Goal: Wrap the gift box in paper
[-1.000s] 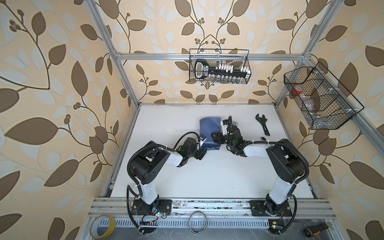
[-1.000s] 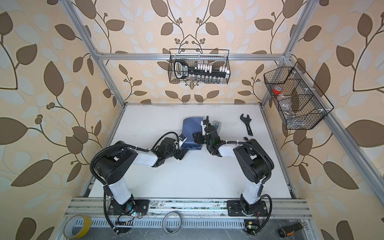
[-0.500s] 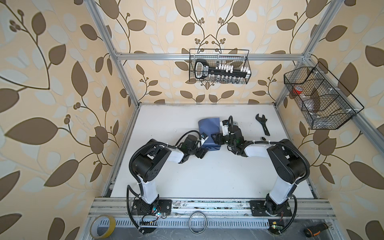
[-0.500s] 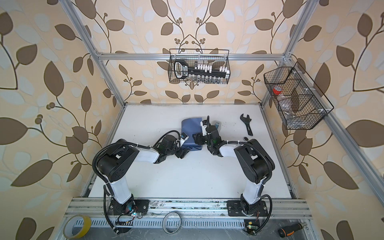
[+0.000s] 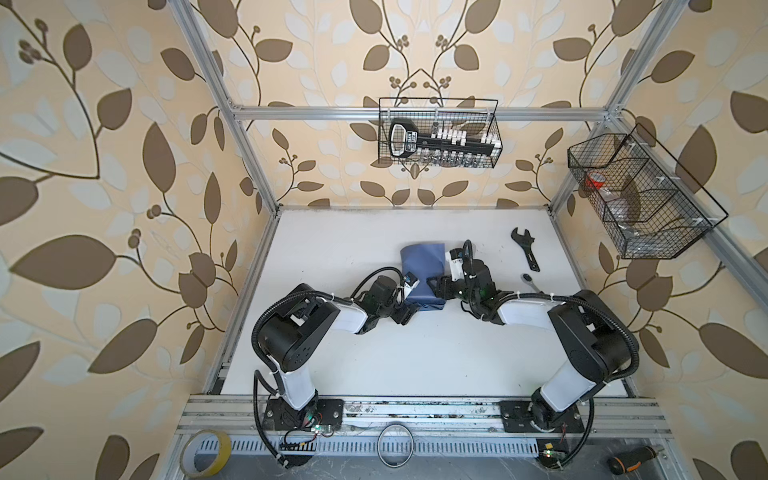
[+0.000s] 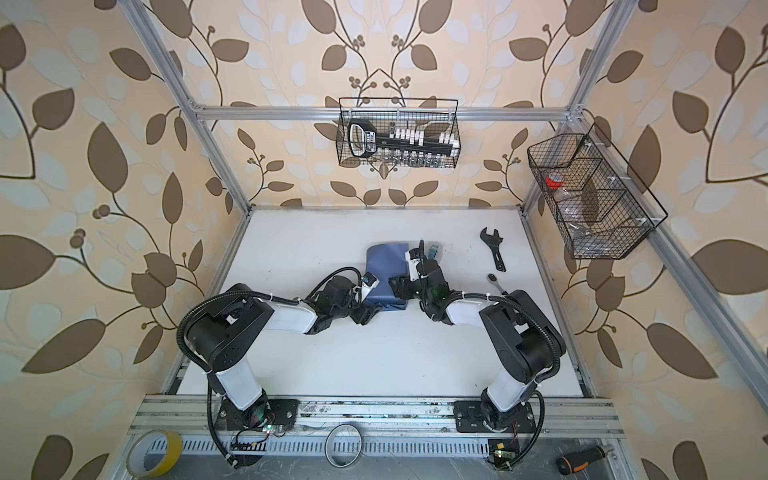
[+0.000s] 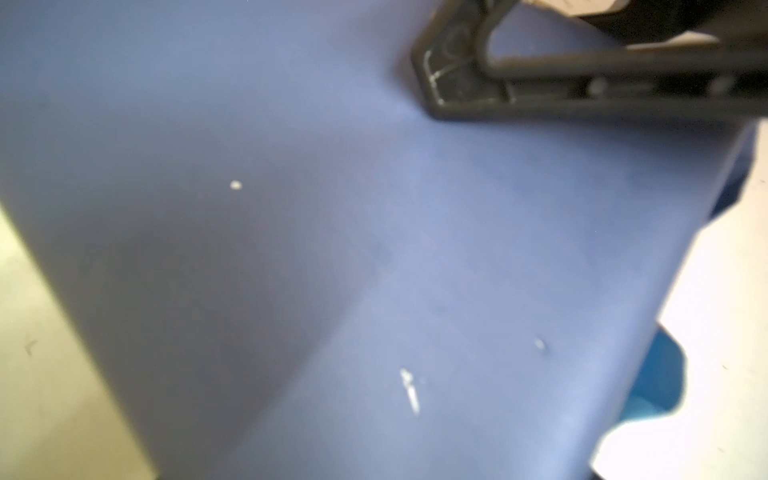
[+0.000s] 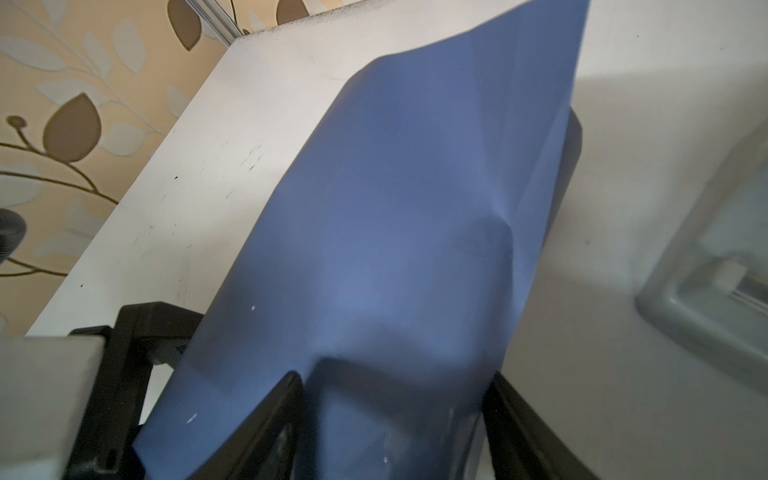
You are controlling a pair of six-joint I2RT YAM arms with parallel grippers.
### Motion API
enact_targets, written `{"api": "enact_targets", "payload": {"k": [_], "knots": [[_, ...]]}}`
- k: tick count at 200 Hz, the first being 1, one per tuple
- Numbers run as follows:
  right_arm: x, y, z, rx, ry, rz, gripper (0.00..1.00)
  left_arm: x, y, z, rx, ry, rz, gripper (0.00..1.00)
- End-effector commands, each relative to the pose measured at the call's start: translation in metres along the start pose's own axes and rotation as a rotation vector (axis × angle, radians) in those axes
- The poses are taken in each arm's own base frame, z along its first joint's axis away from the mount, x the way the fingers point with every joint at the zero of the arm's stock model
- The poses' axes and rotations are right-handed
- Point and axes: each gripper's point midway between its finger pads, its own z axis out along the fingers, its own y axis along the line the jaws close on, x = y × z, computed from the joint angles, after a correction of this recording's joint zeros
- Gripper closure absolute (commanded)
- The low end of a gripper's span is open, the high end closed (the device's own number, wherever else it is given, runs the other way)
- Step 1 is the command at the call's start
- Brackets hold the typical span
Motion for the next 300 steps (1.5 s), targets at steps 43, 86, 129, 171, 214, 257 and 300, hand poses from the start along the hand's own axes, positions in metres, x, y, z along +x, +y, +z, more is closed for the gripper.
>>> {"api": "enact_targets", "payload": {"k": [43,86,129,171,214,257,300], "knots": [[0.07,-0.018,0.0,0.04,0.236,-0.011,0.3,-0.034,-0.005,-0.012,-0.008,-0.117,0.039,0.27],[0.073,-0.019,0.001,0.04,0.244,-0.018,0.3,-0.044,-0.001,-0.008,-0.024,-0.132,0.038,0.31],[0.073,-0.02,0.001,0.043,0.249,-0.034,0.31,-0.048,-0.005,-0.009,0.002,-0.153,0.0,0.36],[0.064,-0.015,-0.001,0.033,0.231,-0.044,0.29,-0.055,-0.009,-0.011,0.033,-0.178,-0.058,0.35],[0.045,-0.01,-0.008,0.034,0.188,-0.067,0.27,-0.047,-0.008,-0.007,0.027,-0.164,-0.082,0.34],[0.041,-0.008,-0.012,0.036,0.184,-0.072,0.26,-0.044,-0.007,-0.007,0.019,-0.159,-0.096,0.34],[0.033,-0.011,-0.014,0.052,0.161,-0.07,0.24,-0.037,-0.004,-0.007,-0.002,-0.137,-0.079,0.34]]}}
